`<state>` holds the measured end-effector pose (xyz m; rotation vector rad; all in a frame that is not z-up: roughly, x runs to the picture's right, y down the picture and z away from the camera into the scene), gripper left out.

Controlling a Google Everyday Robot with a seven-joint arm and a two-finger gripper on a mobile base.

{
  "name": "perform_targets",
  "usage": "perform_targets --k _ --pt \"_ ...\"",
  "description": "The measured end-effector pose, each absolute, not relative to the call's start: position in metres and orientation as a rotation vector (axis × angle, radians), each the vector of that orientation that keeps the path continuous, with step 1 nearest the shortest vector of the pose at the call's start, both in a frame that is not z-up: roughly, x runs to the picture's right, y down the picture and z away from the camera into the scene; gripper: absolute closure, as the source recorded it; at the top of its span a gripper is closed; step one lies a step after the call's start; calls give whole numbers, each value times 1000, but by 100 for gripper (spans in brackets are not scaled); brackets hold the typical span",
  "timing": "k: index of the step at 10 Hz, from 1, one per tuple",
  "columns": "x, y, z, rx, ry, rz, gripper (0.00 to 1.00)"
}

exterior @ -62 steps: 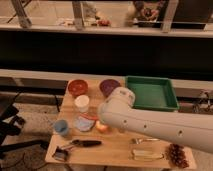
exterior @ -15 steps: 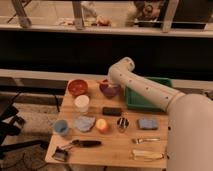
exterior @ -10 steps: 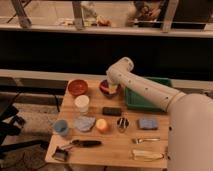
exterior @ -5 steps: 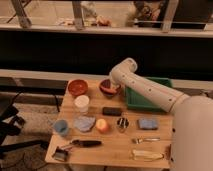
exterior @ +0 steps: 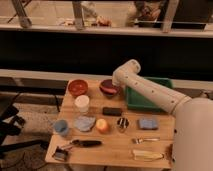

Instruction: Place pepper in purple bowl

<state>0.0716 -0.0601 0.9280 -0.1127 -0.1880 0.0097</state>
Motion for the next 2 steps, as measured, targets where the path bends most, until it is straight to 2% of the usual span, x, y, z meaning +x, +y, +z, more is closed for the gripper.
perform_targets --k 2 --pt "87 -58 931 -113 -183 18 99"
